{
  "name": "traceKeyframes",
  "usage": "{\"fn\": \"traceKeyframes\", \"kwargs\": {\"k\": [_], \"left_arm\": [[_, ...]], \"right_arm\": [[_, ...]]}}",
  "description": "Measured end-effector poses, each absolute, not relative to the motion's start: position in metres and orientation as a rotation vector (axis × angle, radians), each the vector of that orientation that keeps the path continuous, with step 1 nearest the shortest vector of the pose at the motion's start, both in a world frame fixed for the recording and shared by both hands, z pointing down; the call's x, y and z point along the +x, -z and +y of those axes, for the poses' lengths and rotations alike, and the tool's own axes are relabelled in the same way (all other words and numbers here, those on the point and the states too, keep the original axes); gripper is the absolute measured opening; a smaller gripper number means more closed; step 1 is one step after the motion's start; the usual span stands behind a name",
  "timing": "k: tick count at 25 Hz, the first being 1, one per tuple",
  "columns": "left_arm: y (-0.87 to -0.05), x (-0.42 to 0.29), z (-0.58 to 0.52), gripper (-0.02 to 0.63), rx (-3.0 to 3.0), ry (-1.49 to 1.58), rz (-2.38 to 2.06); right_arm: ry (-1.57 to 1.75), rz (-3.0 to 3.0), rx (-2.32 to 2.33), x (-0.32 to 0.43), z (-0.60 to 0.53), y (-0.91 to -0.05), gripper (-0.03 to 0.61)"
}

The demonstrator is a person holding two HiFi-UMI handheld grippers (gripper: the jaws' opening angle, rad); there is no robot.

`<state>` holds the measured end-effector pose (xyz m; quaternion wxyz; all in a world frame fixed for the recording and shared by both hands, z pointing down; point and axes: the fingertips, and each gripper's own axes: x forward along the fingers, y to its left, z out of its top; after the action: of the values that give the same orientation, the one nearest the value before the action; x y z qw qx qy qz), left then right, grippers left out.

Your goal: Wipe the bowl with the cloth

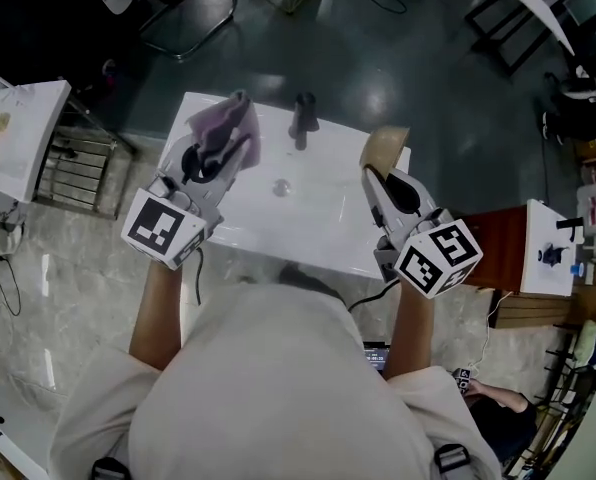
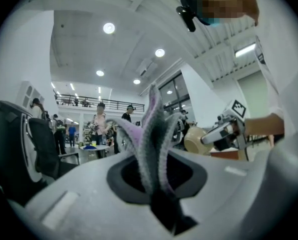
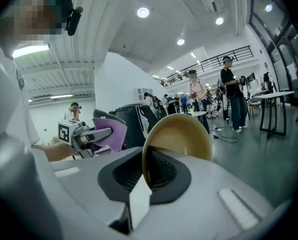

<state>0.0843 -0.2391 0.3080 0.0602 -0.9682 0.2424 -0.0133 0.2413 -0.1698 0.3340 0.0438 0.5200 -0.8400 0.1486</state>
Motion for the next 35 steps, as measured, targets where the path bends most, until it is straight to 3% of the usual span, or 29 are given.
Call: {"fn": "traceKeyframes", "kwargs": {"k": [7,35], "left_arm": [[-0.308,0.067,-0.252,0.063,-2.8,0.178,0.896],[-0.327,0.096,-0.248,0.063,-2.823,0.237,0.747]], "right_arm": [[-0.39,-2.478,1.667,0.265,-0.167,-0.328,0.014],[-0.414,-2.42,1.566,0.267,-0.173,-0.348,0.014]]}}
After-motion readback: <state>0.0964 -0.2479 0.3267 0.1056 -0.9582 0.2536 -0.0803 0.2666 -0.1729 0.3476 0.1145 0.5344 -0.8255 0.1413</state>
